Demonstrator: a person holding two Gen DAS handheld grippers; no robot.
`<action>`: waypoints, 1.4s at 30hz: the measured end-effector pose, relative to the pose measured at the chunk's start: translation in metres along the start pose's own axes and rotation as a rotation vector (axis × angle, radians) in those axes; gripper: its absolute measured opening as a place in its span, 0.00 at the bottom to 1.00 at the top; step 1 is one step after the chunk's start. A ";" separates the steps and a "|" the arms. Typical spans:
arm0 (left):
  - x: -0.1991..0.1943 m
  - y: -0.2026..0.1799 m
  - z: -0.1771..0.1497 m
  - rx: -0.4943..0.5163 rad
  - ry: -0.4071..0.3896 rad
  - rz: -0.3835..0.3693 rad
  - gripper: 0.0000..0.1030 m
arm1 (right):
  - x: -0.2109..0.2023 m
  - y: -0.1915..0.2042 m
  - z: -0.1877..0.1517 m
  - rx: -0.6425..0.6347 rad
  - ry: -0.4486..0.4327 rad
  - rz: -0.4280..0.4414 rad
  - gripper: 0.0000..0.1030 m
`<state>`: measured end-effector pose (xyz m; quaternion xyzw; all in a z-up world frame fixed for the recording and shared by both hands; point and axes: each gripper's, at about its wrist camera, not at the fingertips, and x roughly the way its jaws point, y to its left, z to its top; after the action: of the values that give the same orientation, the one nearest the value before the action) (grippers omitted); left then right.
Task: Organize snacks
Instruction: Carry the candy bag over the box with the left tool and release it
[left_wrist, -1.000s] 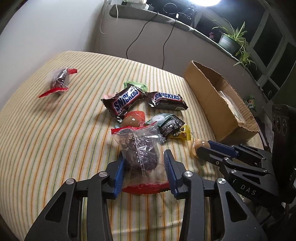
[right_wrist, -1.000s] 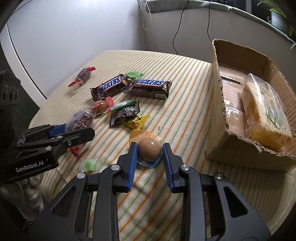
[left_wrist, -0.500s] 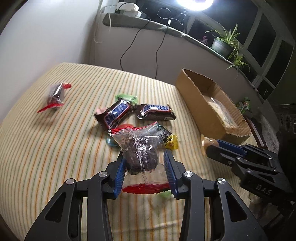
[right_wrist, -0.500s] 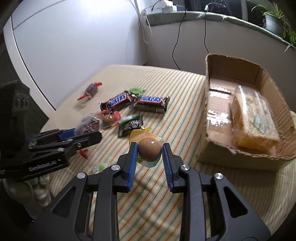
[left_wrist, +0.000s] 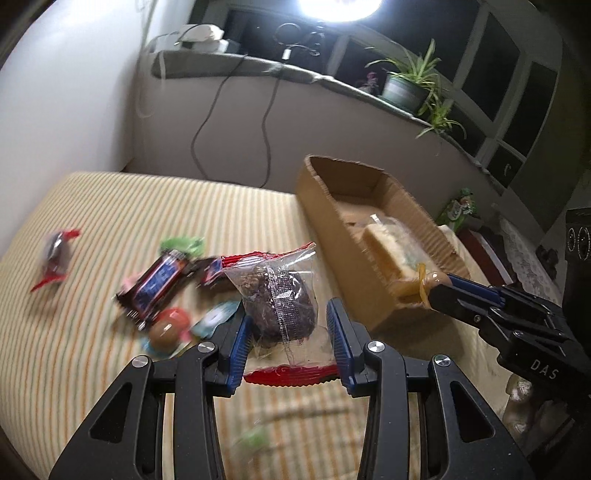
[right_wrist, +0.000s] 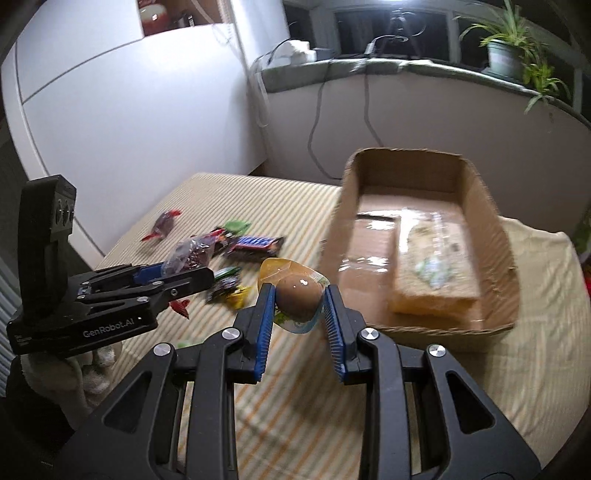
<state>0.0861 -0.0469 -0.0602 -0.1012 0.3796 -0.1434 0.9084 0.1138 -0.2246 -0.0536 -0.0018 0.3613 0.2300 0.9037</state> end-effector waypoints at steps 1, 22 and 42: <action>0.003 -0.003 0.003 0.006 -0.001 -0.003 0.37 | -0.002 -0.005 0.001 0.008 -0.005 -0.008 0.28; 0.067 -0.063 0.063 0.133 0.005 -0.068 0.37 | 0.005 -0.061 0.008 0.067 -0.008 -0.078 0.28; 0.091 -0.074 0.076 0.160 0.023 -0.069 0.53 | 0.011 -0.070 0.012 0.075 -0.006 -0.085 0.41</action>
<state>0.1885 -0.1413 -0.0461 -0.0396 0.3737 -0.2059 0.9036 0.1578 -0.2806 -0.0632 0.0174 0.3664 0.1775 0.9132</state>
